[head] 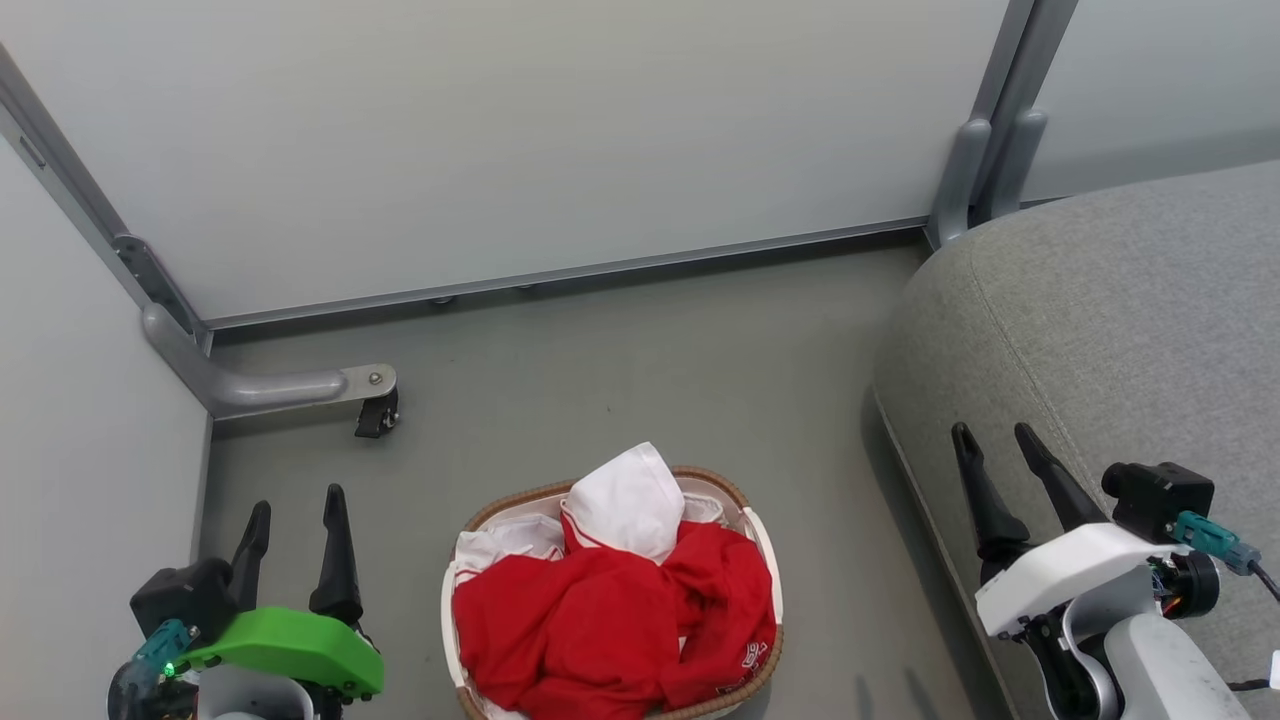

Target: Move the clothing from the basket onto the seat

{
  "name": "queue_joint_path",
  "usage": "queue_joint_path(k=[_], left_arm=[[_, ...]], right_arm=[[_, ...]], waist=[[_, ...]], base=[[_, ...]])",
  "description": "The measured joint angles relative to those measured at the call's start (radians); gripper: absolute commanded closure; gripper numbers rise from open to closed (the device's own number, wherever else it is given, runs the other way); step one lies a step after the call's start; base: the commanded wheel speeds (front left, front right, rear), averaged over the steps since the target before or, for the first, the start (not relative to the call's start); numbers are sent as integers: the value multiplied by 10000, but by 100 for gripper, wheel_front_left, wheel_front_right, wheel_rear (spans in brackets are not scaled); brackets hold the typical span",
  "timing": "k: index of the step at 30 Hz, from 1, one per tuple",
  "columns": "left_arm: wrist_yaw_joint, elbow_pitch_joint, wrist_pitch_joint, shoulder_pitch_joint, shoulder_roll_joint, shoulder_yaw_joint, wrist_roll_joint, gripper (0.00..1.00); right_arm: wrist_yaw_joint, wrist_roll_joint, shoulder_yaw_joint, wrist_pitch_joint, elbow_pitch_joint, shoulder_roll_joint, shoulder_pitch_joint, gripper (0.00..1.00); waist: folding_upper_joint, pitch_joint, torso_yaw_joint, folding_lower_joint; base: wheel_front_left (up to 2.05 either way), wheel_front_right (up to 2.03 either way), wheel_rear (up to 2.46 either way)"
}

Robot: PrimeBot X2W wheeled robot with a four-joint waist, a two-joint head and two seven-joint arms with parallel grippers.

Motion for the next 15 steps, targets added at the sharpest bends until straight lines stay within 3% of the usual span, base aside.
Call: queue_joint_path(k=[15], left_arm=[[-54,-25,-337,-23,-8,-2,1402,0]], right_arm=[[0,-1289,192,-343,69,-153,-109,0]], waist=[[0,188,-33,0]], base=[[0,0,0]])
